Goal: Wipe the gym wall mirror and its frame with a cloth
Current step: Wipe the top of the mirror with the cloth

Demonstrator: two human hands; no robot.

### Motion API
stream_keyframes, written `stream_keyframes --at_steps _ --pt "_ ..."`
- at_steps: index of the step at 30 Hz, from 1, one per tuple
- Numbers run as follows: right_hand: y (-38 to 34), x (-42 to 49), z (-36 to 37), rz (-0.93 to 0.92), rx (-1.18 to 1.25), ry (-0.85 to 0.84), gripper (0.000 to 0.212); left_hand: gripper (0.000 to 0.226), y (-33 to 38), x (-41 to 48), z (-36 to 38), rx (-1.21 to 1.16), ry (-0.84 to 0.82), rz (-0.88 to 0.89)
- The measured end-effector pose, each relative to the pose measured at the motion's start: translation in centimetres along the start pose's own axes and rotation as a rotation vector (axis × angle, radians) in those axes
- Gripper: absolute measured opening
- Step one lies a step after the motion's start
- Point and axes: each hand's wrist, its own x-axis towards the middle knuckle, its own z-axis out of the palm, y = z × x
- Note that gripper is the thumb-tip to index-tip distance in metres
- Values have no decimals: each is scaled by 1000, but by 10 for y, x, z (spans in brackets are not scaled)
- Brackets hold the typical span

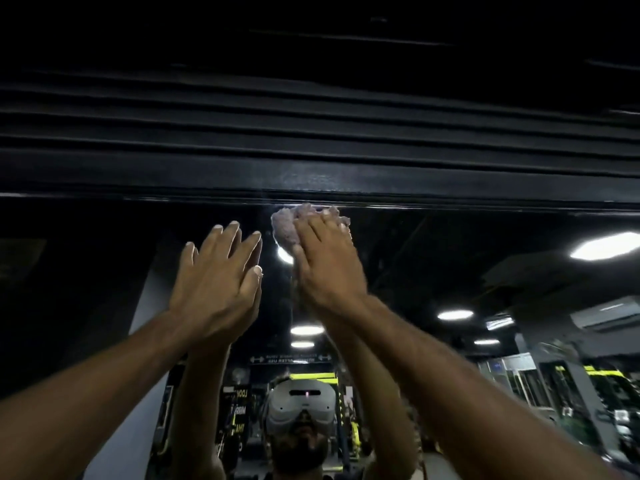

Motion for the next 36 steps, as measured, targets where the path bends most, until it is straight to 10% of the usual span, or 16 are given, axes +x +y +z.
stream_keyframes --at_steps 3,8,14,19,25,30,36 --pt "49 -23 -28 -45 28 -79 54 66 -7 -26 3 -14 -44 38" --pt "46 -52 -18 641 -33 201 50 67 -10 -56 3 -6 -94 76" --pt "8 -124 -26 54 -37 -129 59 70 -4 -88 1 -44 -144 95" --pt "36 -129 -40 670 3 153 52 69 -6 -115 10 -14 -129 114" --pt "-13 -195 -27 170 -92 -161 58 69 12 -139 14 11 -139 192" --pt "-24 -192 -29 713 -1 113 51 72 4 -155 12 -4 -158 217" --pt "-60 -156 -5 69 38 -155 61 73 -22 -120 -2 -3 -160 101"
